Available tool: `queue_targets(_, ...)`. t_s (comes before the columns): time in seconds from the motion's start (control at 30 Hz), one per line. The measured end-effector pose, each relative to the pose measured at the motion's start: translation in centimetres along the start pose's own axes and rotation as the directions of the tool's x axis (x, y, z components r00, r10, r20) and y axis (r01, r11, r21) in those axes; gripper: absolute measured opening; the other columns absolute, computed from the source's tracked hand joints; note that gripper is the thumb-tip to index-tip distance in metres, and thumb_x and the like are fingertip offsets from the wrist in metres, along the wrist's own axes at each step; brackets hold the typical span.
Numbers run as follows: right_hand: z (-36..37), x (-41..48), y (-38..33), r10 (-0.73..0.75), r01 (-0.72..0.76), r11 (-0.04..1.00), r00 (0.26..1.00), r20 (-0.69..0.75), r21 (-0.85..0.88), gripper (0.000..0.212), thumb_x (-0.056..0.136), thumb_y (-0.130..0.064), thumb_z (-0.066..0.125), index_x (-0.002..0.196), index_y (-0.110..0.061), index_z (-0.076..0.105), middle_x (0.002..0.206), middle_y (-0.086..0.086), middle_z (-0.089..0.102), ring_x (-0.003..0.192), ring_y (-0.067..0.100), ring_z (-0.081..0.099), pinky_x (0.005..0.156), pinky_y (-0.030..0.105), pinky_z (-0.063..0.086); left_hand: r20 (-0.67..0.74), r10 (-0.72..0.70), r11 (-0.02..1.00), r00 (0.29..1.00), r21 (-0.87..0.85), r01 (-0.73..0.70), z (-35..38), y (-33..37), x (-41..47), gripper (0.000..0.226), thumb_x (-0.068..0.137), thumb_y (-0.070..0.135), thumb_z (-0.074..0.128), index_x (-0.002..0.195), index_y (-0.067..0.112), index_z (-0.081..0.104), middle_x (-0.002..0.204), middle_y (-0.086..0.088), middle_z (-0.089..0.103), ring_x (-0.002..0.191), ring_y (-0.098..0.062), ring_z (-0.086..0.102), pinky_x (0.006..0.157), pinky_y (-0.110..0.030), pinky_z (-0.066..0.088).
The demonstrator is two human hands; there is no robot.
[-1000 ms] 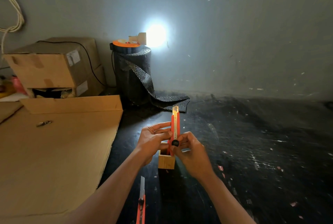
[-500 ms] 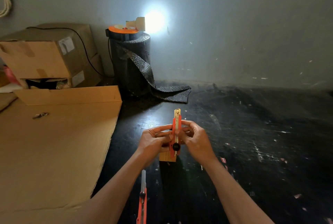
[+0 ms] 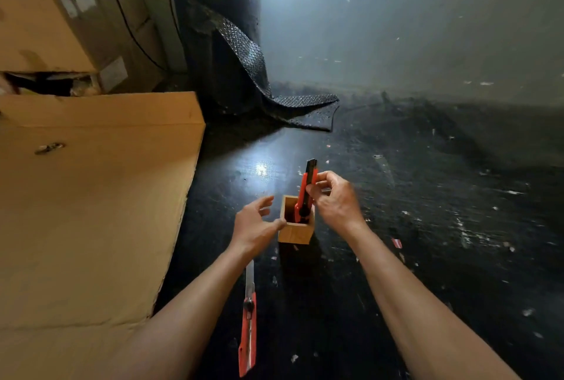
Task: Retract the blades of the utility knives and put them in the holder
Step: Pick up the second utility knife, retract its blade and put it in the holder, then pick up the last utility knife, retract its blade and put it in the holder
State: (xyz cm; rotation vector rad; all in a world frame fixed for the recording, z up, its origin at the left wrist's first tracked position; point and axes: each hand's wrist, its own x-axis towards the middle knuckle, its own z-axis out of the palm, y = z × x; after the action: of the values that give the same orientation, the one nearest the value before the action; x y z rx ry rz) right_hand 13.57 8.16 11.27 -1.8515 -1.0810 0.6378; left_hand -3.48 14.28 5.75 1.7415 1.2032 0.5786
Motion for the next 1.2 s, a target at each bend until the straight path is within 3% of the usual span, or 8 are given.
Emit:
queue_targets(0.1, 1.7, 1.1, 1.0, 0.017, -0.017, 0.997, 1.0, -0.002, -0.075, 0.016, 0.098, -0.018, 0.065, 0.112, -0.01, 0.067, 0.107, 0.004, 0.069, 0.082, 0.008, 0.064, 0.051, 0.011, 0.047, 0.054, -0.03, 0.999, 0.998, 0.043, 0.028, 1.0, -1.1, 0.8, 0.082, 0.079, 0.031, 0.088, 0.15, 0.012, 0.051, 0.149, -0.008, 0.059, 0.133, -0.022, 0.059, 0.11, -0.046, 0.051)
queue_targets(0.23, 3.5, 2.1, 2.5, 0.074, -0.068, 0.985, 0.997, 0.031, -0.16, 0.014, 0.098, -0.021, 0.065, 0.11, -0.015, 0.068, 0.105, 0.002, 0.073, 0.09, 0.014, 0.065, 0.059, 0.011, 0.041, 0.07, -0.047, 0.999, 0.996, 0.009, 0.047, 2.2, -1.8, 1.5, 0.07, 0.085, 0.023, 0.082, 0.148, 0.013, 0.054, 0.141, -0.007, 0.065, 0.128, -0.02, 0.061, 0.108, -0.04, 0.052)
queue_targets(0.37, 4.7, 2.6, 3.4, 0.095, -0.083, 0.971, 0.995, 0.042, -0.225, 0.012, 0.098, -0.023, 0.064, 0.106, -0.017, 0.07, 0.105, 0.004, 0.076, 0.094, 0.021, 0.07, 0.072, 0.029, 0.055, 0.05, -0.026, 0.998, 0.998, -0.051, 0.028, 2.9, -2.2, 1.6, 0.053, 0.088, 0.014, 0.078, 0.139, 0.018, 0.064, 0.13, -0.001, 0.072, 0.112, -0.006, 0.063, 0.101, -0.029, 0.053)
queue_targets(0.47, 5.3, 2.8, 3.7, 0.09, -0.083, 0.962, 0.996, 0.013, -0.262, 0.013, 0.098, -0.024, 0.062, 0.103, -0.017, 0.072, 0.103, 0.004, 0.077, 0.094, 0.023, 0.072, 0.079, 0.039, 0.06, 0.045, -0.009, 0.997, 0.999, -0.075, 0.013, 3.0, -2.6, 1.7, 0.051, 0.088, 0.015, 0.078, 0.136, 0.02, 0.066, 0.128, 0.001, 0.073, 0.112, -0.007, 0.065, 0.096, -0.024, 0.053)
queue_targets(0.6, 5.7, 2.5, 3.6, 0.091, -0.095, 0.963, 0.995, -0.029, -0.252, 0.019, 0.099, -0.021, 0.059, 0.11, -0.015, 0.073, 0.107, 0.008, 0.078, 0.1, 0.025, 0.073, 0.086, 0.044, 0.061, 0.038, -0.008, 0.994, 0.999, -0.107, 0.012, 3.0, -2.8, 1.6, 0.051, 0.087, 0.021, 0.08, 0.136, 0.021, 0.066, 0.128, 0.001, 0.073, 0.114, -0.012, 0.068, 0.096, -0.028, 0.055)
queue_targets(0.87, 4.5, 0.3, 3.0, 0.035, -0.052, 0.962, 0.997, -0.07, -0.269, 0.035, 0.096, -0.019, 0.063, 0.13, -0.01, 0.066, 0.12, 0.011, 0.075, 0.111, 0.027, 0.07, 0.096, 0.041, 0.058, 0.002, -0.029, 0.998, 1.0, -0.055, 0.029, 2.7, -2.8, 0.7, 0.054, 0.087, 0.023, 0.081, 0.137, 0.016, 0.065, 0.133, -0.004, 0.072, 0.121, -0.018, 0.066, 0.107, -0.044, 0.054)
queue_targets(1.07, 4.6, -3.9, 3.2, -0.003, 0.0, 0.956, 1.0, -0.01, -0.294, 0.026, 0.096, -0.023, 0.065, 0.121, -0.016, 0.068, 0.108, 0.004, 0.076, 0.097, 0.021, 0.072, 0.085, 0.041, 0.063, -0.035, -0.046, 0.998, 0.998, 0.034, 0.047, 1.0, -4.5, -3.0, 0.051, 0.088, 0.024, 0.079, 0.136, 0.014, 0.066, 0.132, -0.002, 0.072, 0.119, -0.015, 0.067, 0.097, -0.026, 0.052)
queue_targets(1.2, 6.3, -7.5, 3.7, 0.045, -0.017, 0.945, 0.996, 0.077, -0.327, 0.022, 0.095, -0.024, 0.063, 0.116, -0.019, 0.069, 0.108, 0.002, 0.075, 0.097, 0.019, 0.072, 0.086, 0.04, 0.061, -0.045, -0.086, 0.991, 0.995, 0.096, 0.09, 0.0, -6.6, -7.0, 0.045, 0.09, 0.024, 0.076, 0.134, 0.017, 0.067, 0.127, 0.0, 0.073, 0.115, -0.011, 0.068, 0.097, -0.025, 0.053)
